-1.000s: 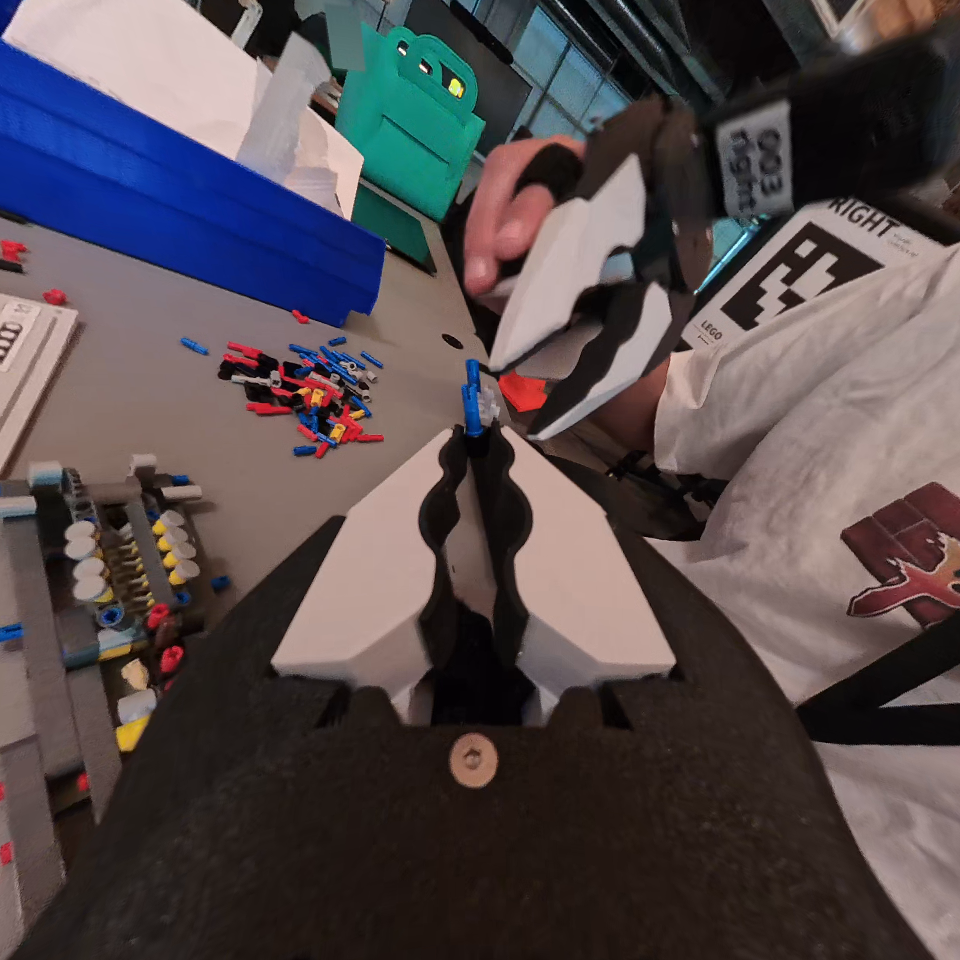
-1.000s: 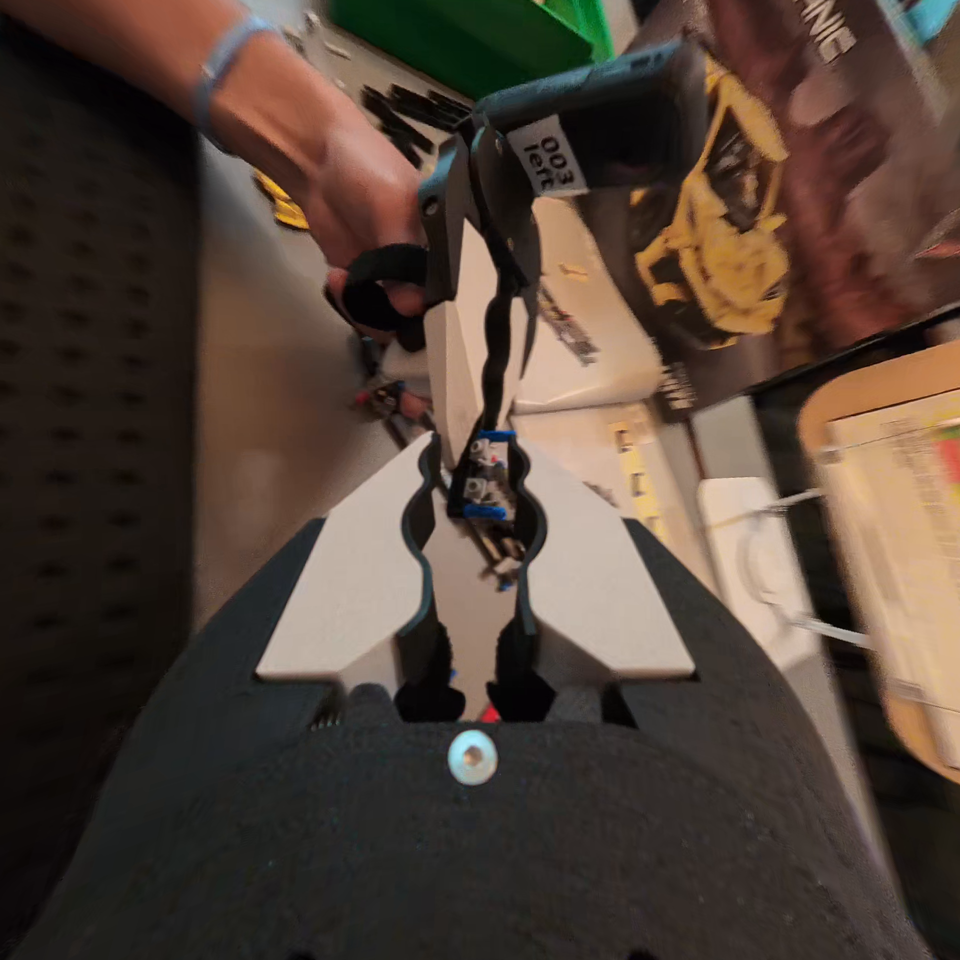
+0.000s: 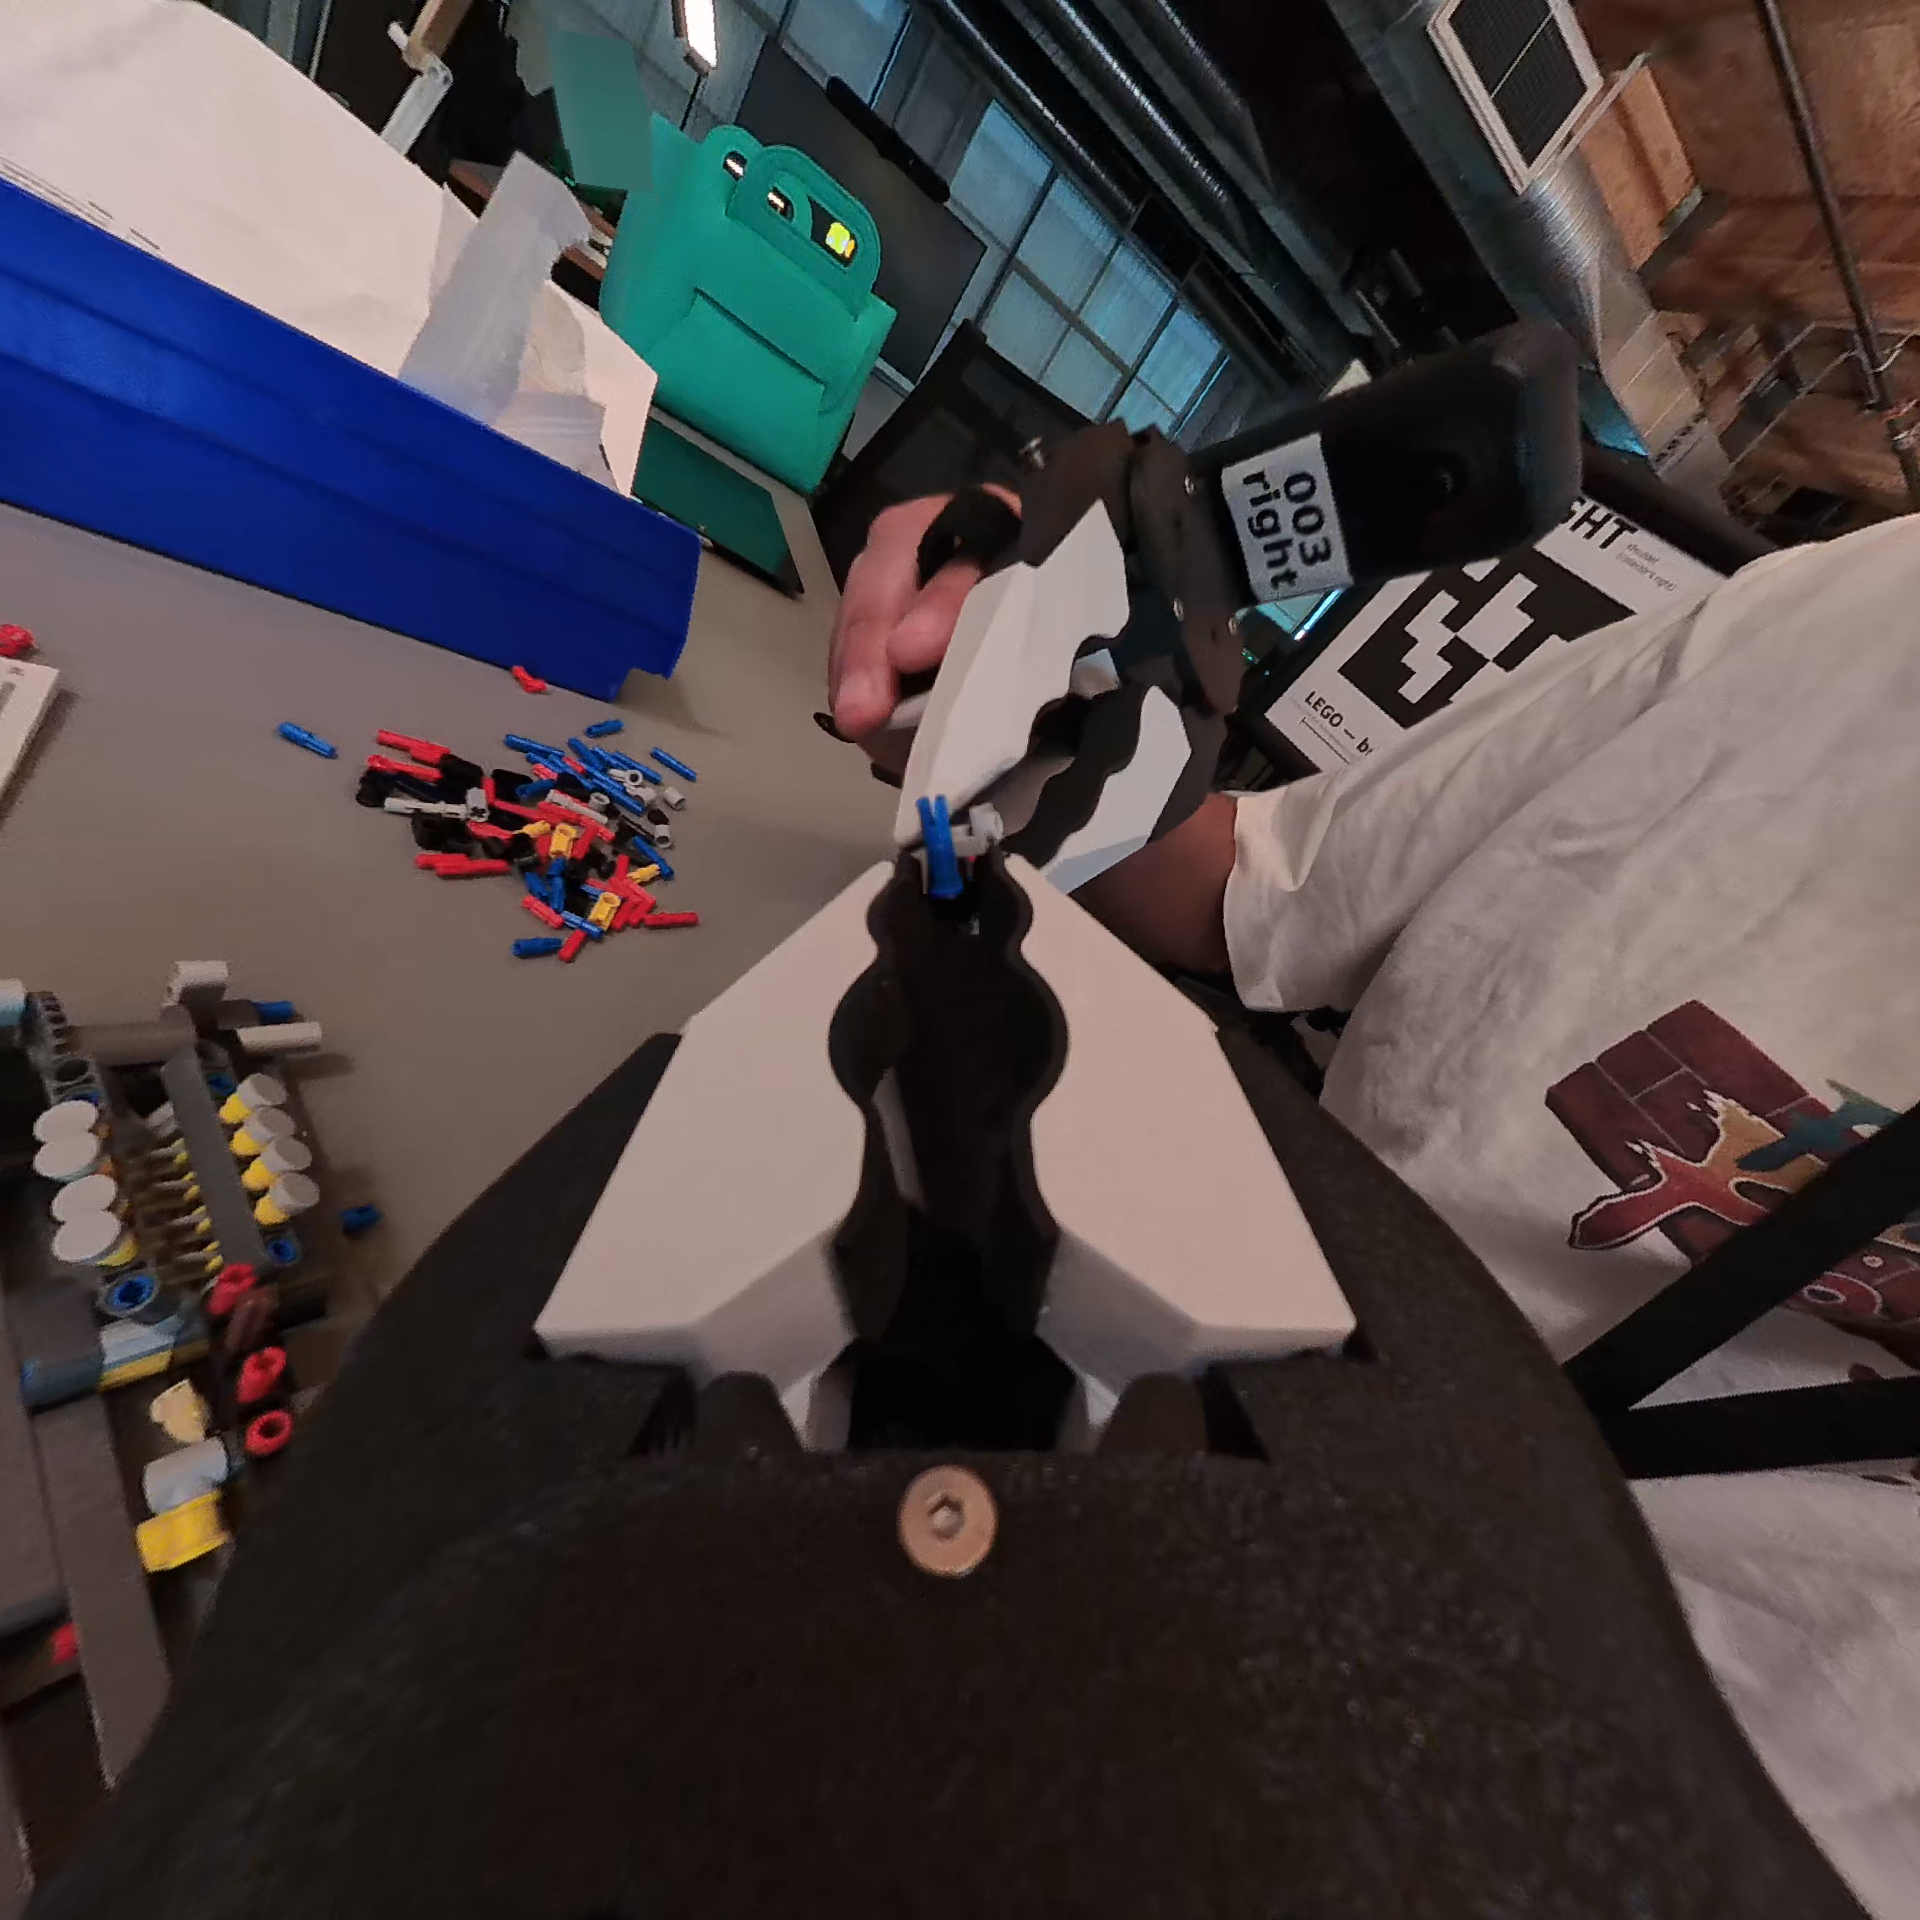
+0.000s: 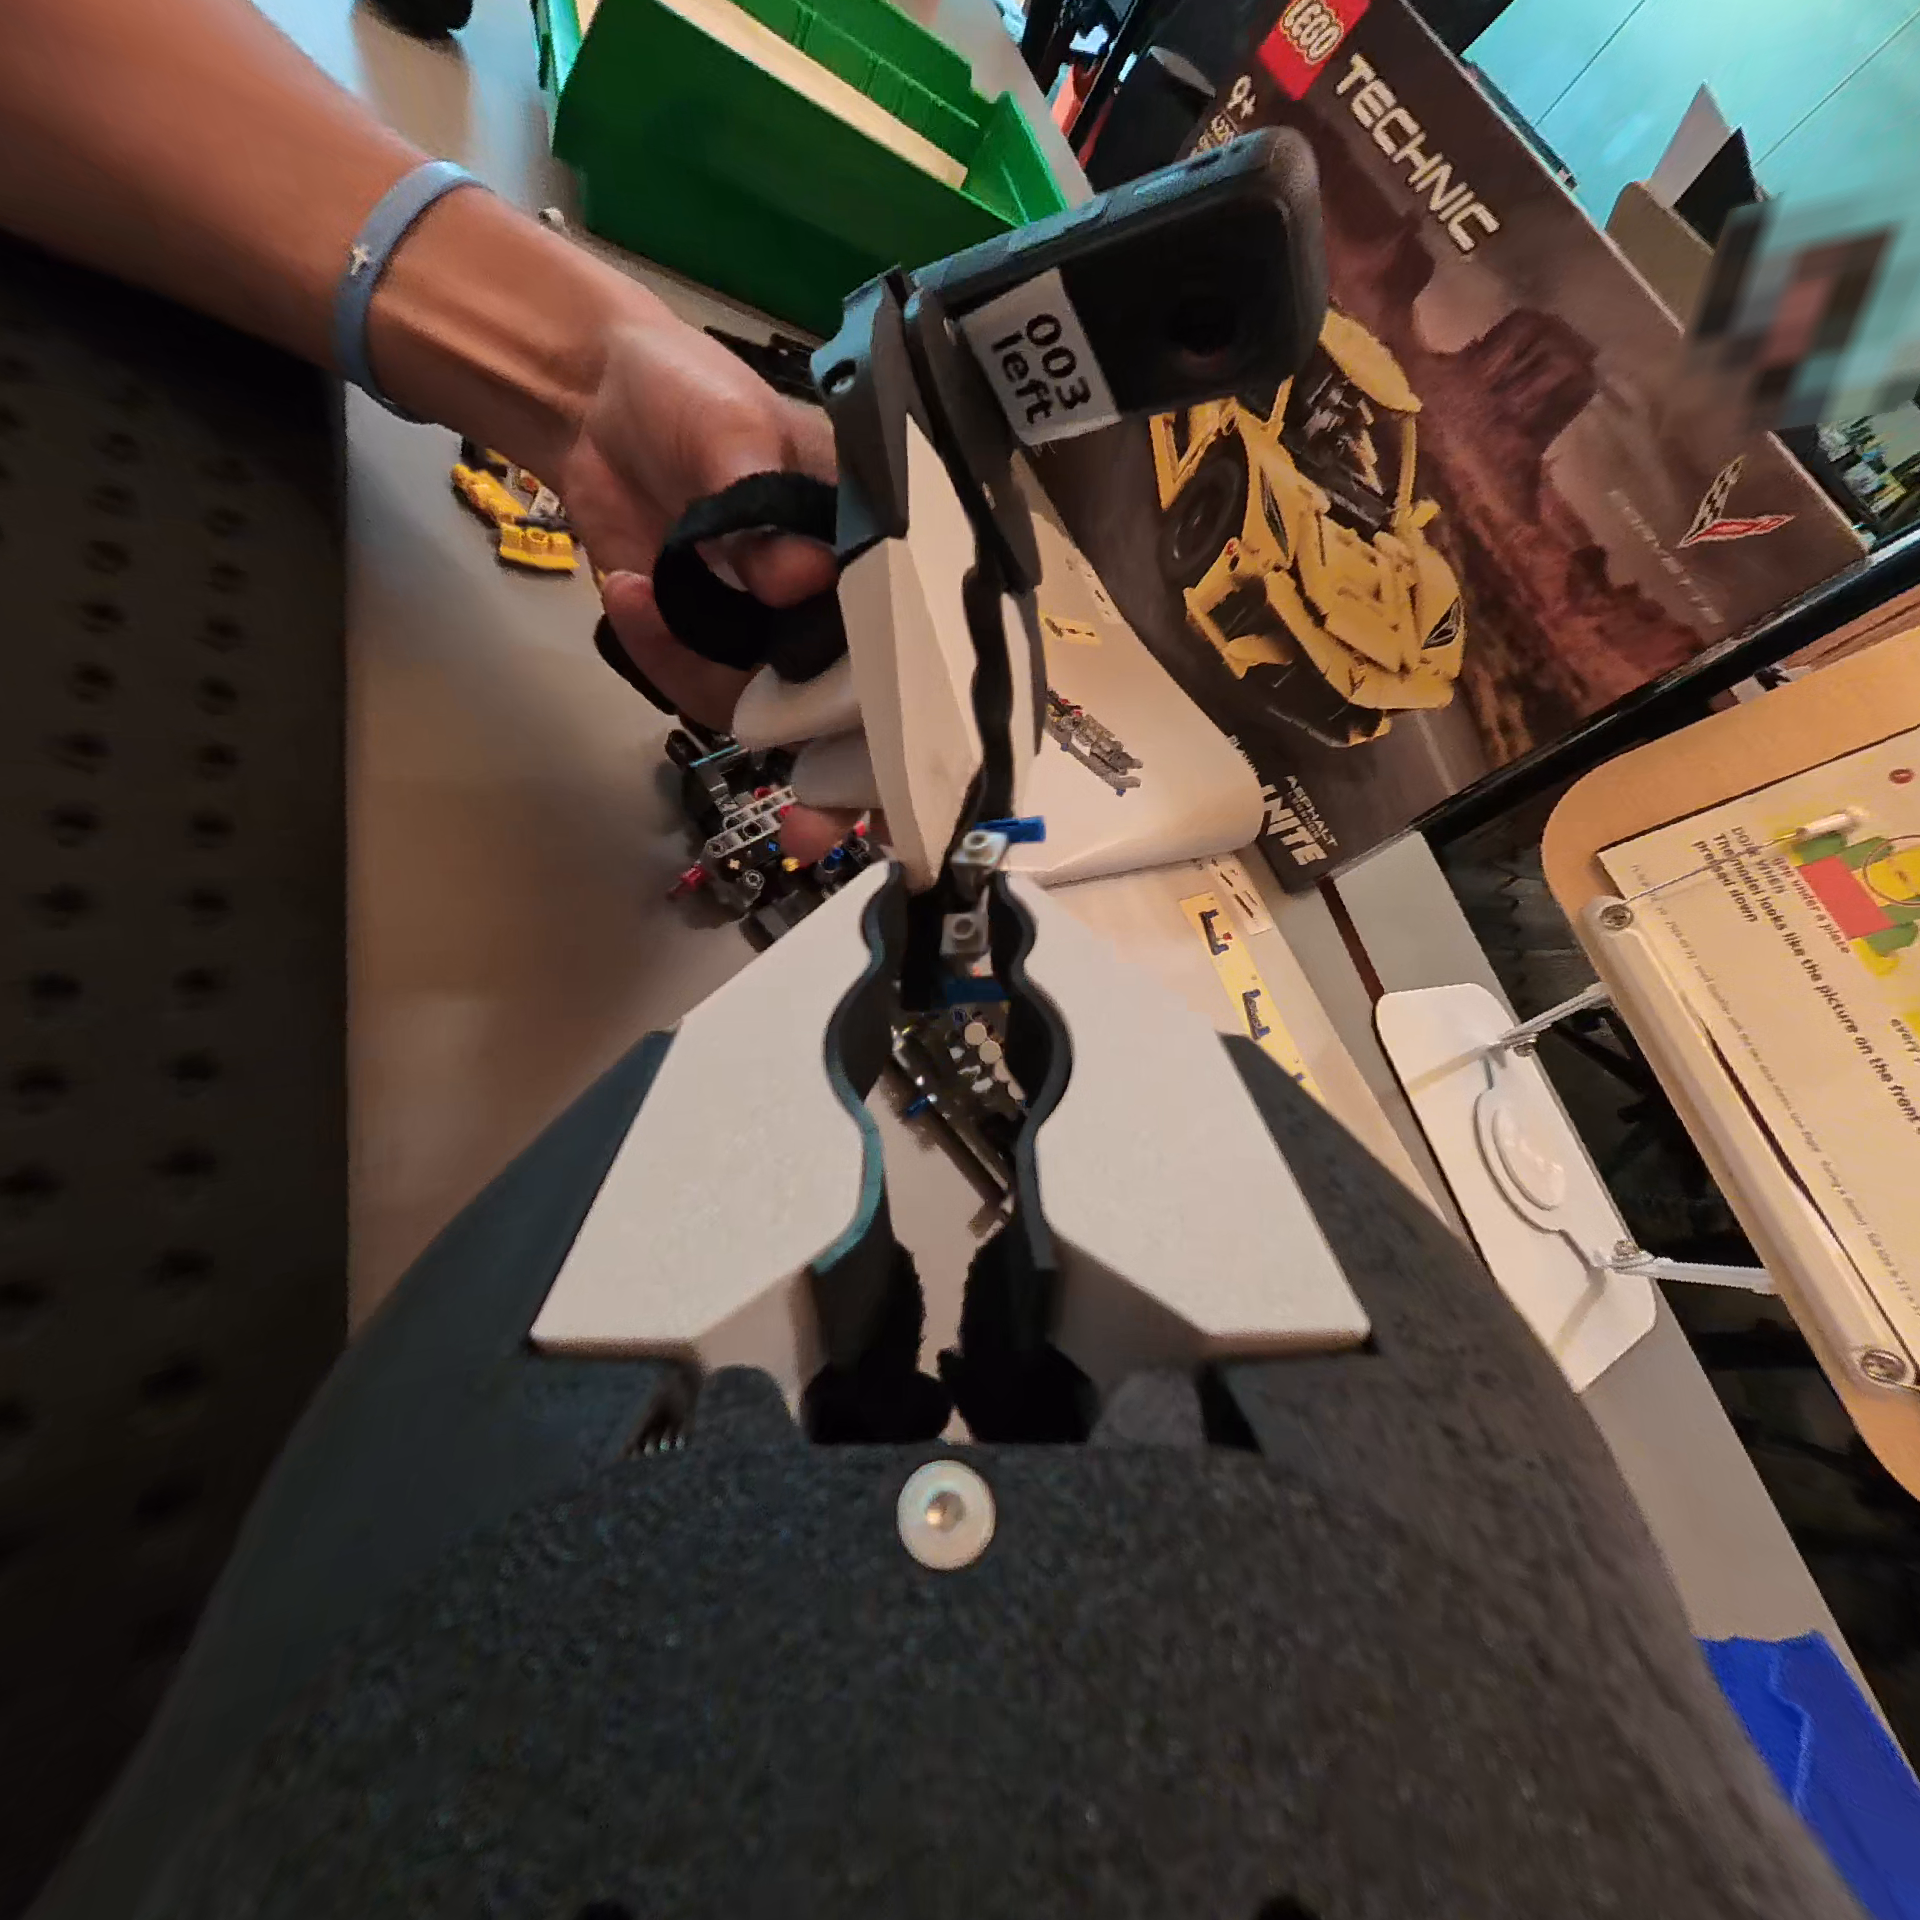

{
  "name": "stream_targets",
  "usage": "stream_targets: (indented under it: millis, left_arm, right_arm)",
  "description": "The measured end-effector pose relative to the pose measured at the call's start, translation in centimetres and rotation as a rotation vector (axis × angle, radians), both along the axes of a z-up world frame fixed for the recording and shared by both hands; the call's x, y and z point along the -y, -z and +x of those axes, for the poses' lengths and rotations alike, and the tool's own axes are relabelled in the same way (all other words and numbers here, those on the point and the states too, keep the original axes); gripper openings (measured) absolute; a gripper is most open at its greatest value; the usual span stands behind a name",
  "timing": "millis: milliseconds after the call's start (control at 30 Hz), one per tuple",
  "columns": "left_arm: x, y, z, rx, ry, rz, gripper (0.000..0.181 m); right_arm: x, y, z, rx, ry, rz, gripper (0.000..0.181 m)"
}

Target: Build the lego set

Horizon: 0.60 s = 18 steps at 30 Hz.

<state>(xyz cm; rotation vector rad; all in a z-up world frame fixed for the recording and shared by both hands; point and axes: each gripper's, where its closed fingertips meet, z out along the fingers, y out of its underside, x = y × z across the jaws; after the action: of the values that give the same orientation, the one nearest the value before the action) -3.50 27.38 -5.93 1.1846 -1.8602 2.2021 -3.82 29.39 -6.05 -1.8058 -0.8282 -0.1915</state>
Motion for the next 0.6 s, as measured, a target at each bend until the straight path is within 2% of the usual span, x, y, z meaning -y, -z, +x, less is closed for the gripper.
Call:
stream_targets:
  millis: [167,367,467,600]
  left_arm:
    - [-0.4,0.2,-0.1,-0.019,0.011,-0.009,0.008]
    - [0.1,1.0,-0.4,-0.058,0.061,-0.002,0.007]
    - [0.1,0.5,-0.7,-0.092,0.102,-0.089,0.007]
    - [-0.2,0.1,-0.8,-0.070,0.097,-0.095,0.007]
  right_arm:
    - [-0.1,0.2,0.3,0.024,0.039,0.037,0.012]
    - [0.4,0.9,-0.1,0.007,0.007,0.009,0.013]
    - [0.4,0.5,-0.3,-0.063,0.000,0.004,0.013]
    - [0.5,-0.4,0.2,-0.128,0.023,0.036,0.012]
